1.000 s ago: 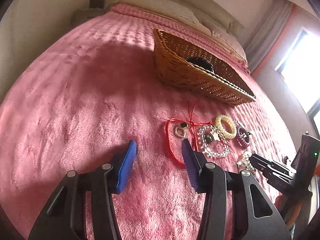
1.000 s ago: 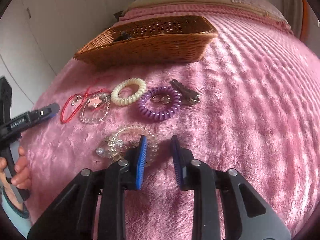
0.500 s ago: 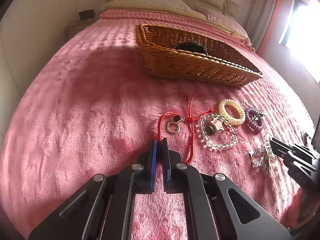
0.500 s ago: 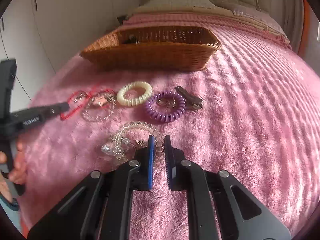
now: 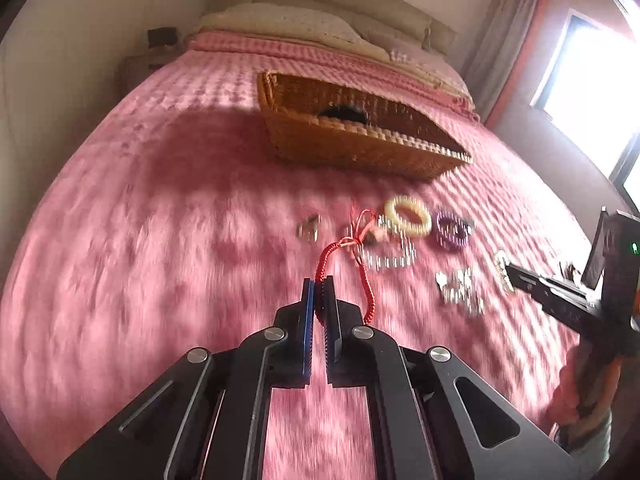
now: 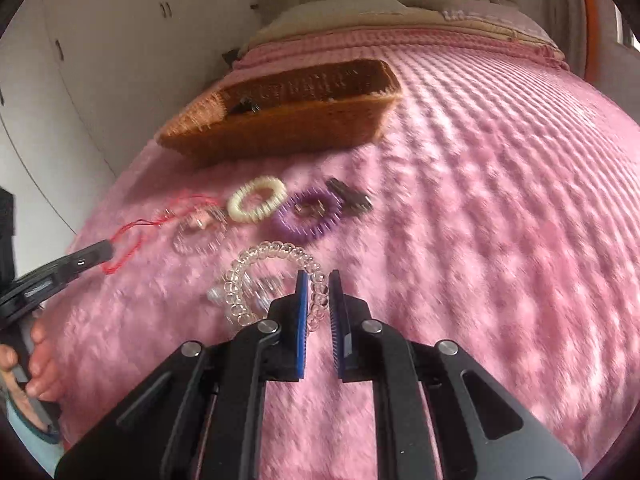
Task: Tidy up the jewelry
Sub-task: 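Grasp the red string bracelet with the left gripper while the right gripper approaches the clear coil bracelet, then lift the red bracelet with the left gripper while the right gripper grasps the clear coil bracelet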
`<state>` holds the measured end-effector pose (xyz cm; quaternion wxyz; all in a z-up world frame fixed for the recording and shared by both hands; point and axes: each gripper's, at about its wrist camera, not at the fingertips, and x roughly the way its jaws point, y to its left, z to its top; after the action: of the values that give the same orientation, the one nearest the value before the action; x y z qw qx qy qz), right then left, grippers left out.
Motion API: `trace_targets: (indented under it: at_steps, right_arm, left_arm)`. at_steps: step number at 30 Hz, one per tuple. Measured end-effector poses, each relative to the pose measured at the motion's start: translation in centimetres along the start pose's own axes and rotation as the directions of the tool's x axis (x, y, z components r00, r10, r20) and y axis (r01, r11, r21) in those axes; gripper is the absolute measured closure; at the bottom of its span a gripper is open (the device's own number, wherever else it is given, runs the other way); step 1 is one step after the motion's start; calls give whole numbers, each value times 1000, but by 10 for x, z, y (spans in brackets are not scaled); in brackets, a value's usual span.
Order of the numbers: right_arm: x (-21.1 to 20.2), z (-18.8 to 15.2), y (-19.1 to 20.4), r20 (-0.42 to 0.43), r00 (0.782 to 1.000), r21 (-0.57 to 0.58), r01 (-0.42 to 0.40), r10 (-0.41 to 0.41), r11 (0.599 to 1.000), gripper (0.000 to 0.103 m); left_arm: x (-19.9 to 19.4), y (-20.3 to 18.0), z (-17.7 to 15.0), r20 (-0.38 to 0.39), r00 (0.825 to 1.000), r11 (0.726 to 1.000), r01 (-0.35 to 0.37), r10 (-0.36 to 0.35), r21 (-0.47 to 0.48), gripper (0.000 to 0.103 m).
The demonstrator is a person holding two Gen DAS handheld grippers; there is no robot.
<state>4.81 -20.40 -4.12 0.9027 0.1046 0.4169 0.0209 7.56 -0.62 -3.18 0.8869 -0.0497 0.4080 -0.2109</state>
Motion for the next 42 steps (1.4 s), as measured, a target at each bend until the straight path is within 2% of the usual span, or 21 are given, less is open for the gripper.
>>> trace_targets:
  at_steps: [3, 7, 12, 16, 19, 20, 21, 23, 27, 35, 37, 39, 42]
  right_arm:
    - [-2, -13, 5, -14, 998, -35, 64, -65, 997, 94]
    - [-7, -22, 5, -12, 996, -41, 84, -85, 996, 94]
    - [-11, -26, -2, -9, 999, -20, 49, -50, 999, 94]
    - [-18, -26, -6, 17, 1000, 17, 0, -1, 1000, 94]
    - [-26, -26, -11, 29, 999, 46, -30, 28, 998, 94]
    - [-28, -26, -11, 24, 999, 47, -31, 29, 998, 94]
    - [-28, -26, -11, 20, 999, 47, -30, 29, 998, 94]
    - [-27, -26, -12, 10, 999, 52, -36, 35, 998, 94]
    - [-20, -20, -23, 2, 994, 123, -112, 113, 986, 93]
    - [8, -8, -10, -60, 997, 50, -43, 46, 998, 91]
    - [10, -9, -5, -57, 998, 28, -25, 26, 999, 84]
    - [8, -10, -2, -42, 999, 16, -18, 18, 1000, 77]
    - [0, -10, -7, -9, 1000, 30, -28, 28, 999, 68]
  left_arm:
    - [-4, -4, -19, -31, 999, 1000, -8, 8, -3, 101]
    - [-4, -10, -37, -65, 998, 1000, -8, 7, -18, 101]
    - [-2, -23, -50, -92, 996, 1000, -16, 18, 20, 100]
    - [-6, -26, -51, -105, 994, 999, 27, -24, 26, 96]
    - [-7, -24, -51, -105, 994, 999, 32, -29, 29, 91]
    - [-8, -25, -51, -102, 994, 999, 34, -31, 28, 83]
    - [-8, -24, -50, -96, 995, 999, 32, -29, 26, 71]
    - [-10, -23, -46, -68, 998, 1000, 8, -6, 28, 62]
    - [-3, -23, -36, -69, 998, 1000, -3, 5, 31, 62]
    - [14, -26, -35, -98, 994, 997, -43, 48, 61, 66]
    - [14, -28, -36, -93, 994, 996, -55, 62, 76, 71]
    - [14, -31, -37, -92, 994, 994, -58, 66, 90, 85]
    - [15, -36, -39, -87, 993, 991, -67, 77, 112, 96]
